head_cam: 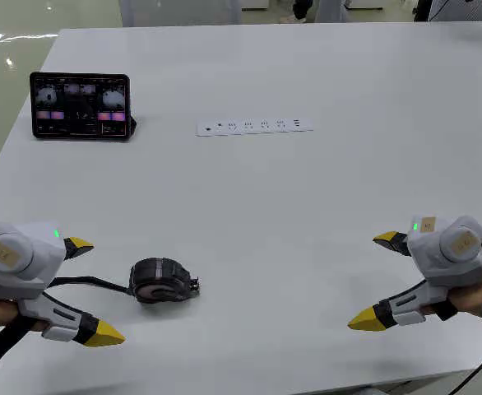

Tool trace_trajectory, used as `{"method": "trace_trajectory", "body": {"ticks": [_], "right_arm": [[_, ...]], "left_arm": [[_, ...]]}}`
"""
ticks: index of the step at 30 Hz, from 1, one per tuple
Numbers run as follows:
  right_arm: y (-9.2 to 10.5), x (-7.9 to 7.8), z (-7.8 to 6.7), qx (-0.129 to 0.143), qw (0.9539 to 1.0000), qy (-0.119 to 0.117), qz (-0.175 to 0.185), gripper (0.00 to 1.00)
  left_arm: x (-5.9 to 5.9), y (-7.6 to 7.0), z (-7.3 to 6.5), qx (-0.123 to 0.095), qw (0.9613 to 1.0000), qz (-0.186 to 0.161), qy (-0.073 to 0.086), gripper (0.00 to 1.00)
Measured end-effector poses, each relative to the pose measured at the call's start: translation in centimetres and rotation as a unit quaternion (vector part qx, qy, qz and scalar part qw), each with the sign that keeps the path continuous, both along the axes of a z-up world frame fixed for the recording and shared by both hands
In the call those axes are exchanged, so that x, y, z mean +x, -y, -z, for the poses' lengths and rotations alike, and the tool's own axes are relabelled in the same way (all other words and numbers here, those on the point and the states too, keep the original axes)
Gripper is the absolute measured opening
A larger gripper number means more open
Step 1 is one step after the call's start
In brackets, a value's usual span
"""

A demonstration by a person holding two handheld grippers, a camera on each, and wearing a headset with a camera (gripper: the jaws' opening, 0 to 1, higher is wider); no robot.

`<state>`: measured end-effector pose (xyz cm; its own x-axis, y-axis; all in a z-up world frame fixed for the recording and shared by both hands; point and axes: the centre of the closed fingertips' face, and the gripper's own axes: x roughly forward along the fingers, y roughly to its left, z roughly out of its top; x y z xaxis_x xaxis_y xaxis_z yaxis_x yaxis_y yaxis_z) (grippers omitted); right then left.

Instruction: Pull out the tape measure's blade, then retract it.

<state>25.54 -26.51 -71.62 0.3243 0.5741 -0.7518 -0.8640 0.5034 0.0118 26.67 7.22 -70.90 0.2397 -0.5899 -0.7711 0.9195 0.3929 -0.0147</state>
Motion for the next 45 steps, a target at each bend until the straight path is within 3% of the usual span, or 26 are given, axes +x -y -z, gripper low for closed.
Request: {"method": "trace_trajectory", "body": {"ticks": [12, 15, 19, 23, 28, 33, 38, 45], "right_arm": [[-2.5, 1.9, 0.8, -0.005, 0.9995, 0.001, -0.03, 0.99], [-3.9, 2.3, 0.8, -0.003, 0.9975, 0.018, -0.068, 0.99], [-5.8, 2.6, 1.1, 0.011, 0.9969, 0.011, -0.078, 0.99], [-6.4, 3.1, 2.3, 0.006, 0.9963, -0.003, -0.086, 0.99], [-7.6, 3.3, 2.5, 0.003, 0.995, -0.004, -0.1, 0.99], [-9.4, 3.5, 2.1, 0.011, 0.9927, 0.003, -0.12, 0.99], [-11.3, 3.6, 1.8, 0.01, 0.9912, 0.009, -0.132, 0.99], [-13.8, 3.3, 1.9, 0.007, 0.9881, 0.012, -0.153, 0.99]], "left_arm": [[1.7, 2.3, 0.3, 0.025, 0.9986, 0.046, 0.008, 0.99], [1.9, 3.1, 0.6, 0.026, 0.9982, 0.054, 0.006, 0.98], [2.1, 3.4, 1.4, 0.055, 0.9964, 0.064, 0.007, 0.95], [2.3, 4.1, 1.5, 0.049, 0.9971, 0.058, 0.003, 0.94], [2.2, 4.8, 2.1, 0.058, 0.9957, 0.073, 0.005, 0.9], [2.8, 4.7, 2.8, 0.083, 0.9929, 0.083, 0.016, 0.8], [2.7, 5.3, 3.0, 0.08, 0.9928, 0.089, 0.009, 0.75], [2.3, 5.9, 3.7, 0.089, 0.9882, 0.123, 0.019, 0.59]]}}
